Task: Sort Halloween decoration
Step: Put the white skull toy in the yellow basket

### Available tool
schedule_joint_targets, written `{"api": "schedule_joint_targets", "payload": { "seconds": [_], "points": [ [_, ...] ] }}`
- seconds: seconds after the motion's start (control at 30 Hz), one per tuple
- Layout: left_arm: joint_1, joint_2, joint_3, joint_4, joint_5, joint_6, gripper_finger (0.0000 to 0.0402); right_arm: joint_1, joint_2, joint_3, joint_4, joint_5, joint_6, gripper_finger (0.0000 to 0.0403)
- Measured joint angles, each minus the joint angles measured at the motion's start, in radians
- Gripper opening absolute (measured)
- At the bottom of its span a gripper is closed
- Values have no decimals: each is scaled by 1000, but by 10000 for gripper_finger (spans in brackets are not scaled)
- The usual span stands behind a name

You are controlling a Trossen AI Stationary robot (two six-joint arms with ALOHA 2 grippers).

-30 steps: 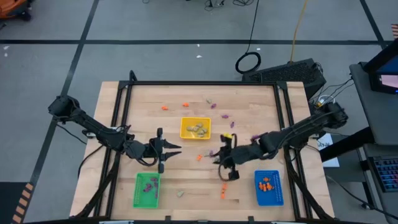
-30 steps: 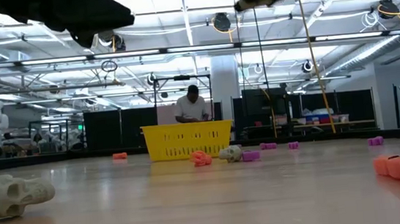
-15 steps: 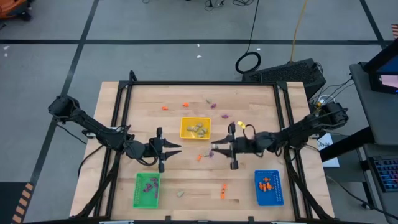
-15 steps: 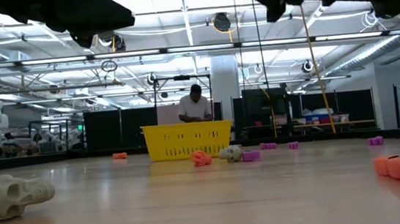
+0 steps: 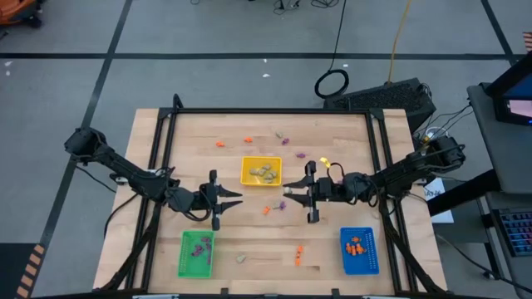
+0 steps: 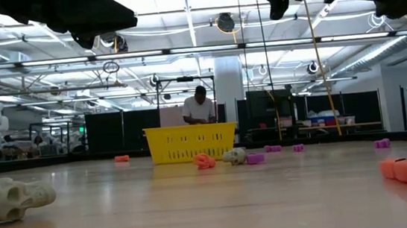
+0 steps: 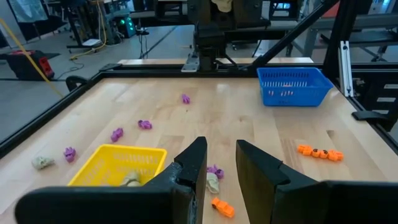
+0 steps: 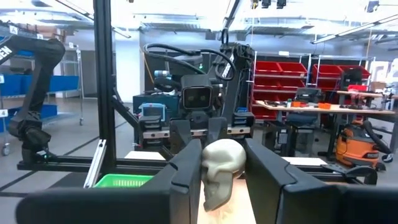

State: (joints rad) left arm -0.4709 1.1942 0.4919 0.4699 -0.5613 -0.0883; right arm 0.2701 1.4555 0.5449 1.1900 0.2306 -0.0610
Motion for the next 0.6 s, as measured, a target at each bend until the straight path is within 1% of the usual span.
{"api": "schedule_joint_targets", "payload": {
  "seconds": [0.2, 0.33, 0.47, 0.6],
  "points": [
    [0, 0, 0, 0, 0, -2, 83, 0, 0, 0, -5, 0, -6, 80],
    [0, 0, 0, 0, 0, -2, 83, 0, 0, 0, -5, 0, -42, 80],
    [0, 0, 0, 0, 0, -2, 83, 0, 0, 0, -12, 0, -119, 80],
    [0, 0, 0, 0, 0, -3, 83, 0, 0, 0, -12, 2, -260, 80]
  ]
}}
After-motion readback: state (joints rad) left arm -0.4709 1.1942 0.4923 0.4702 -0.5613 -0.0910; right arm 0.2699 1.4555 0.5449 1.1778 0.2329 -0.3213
